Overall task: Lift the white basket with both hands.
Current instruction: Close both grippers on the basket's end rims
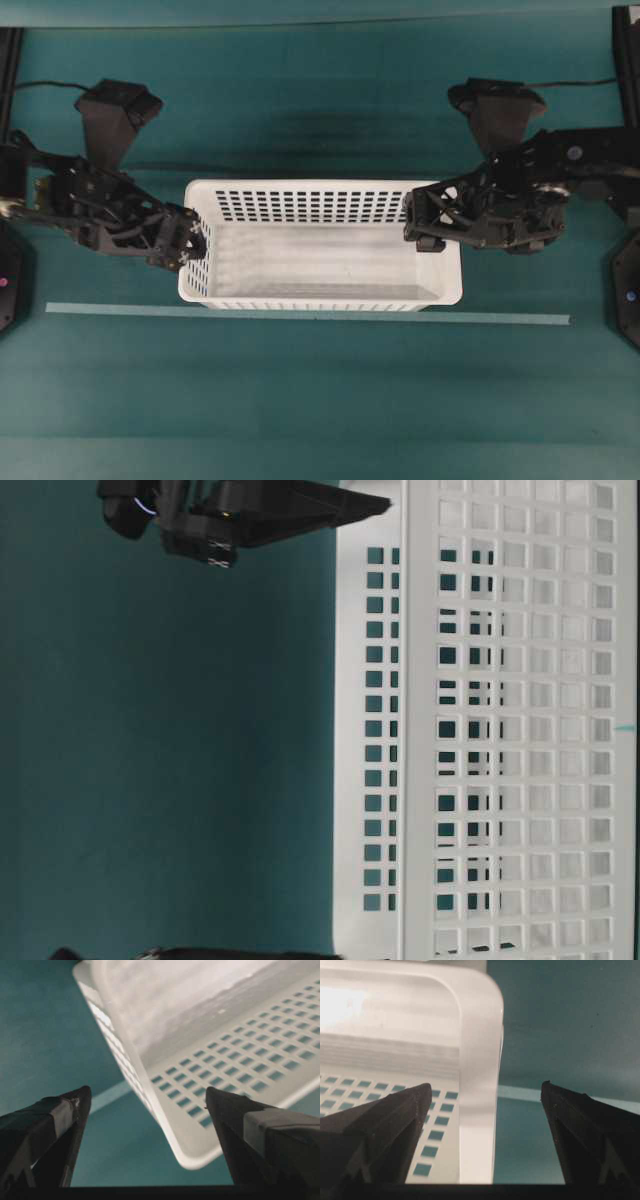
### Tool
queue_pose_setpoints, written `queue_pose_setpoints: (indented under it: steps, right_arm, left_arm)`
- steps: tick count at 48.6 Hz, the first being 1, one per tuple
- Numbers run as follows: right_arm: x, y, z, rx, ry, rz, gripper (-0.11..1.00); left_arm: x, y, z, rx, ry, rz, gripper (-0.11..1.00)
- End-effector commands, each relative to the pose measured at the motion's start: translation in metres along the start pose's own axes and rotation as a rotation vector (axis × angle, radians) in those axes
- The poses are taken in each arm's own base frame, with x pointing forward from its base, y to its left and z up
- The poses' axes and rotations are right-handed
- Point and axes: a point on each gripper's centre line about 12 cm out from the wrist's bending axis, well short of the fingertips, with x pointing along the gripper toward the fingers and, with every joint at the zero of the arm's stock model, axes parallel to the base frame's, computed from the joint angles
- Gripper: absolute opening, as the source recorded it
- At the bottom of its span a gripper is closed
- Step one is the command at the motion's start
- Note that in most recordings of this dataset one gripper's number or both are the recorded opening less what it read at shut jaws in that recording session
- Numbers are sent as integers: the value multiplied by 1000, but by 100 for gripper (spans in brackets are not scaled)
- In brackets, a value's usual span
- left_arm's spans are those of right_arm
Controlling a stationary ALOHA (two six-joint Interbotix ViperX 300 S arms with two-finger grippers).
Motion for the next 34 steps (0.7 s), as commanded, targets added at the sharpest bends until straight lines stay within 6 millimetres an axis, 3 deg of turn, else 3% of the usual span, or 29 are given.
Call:
queue_pose_setpoints:
  steps: [1,22,34]
  right_arm:
    - [11,4,1,-5,-3,-23,90]
    - [43,6,0,20,-37,-76,90]
    - [43,7,0,31,-51,-71,89]
  left_arm:
    - [11,2,4,-21,0,22,97]
    - [52,14,0,-45,35,101,97]
    - [53,15,0,-45,35,102,97]
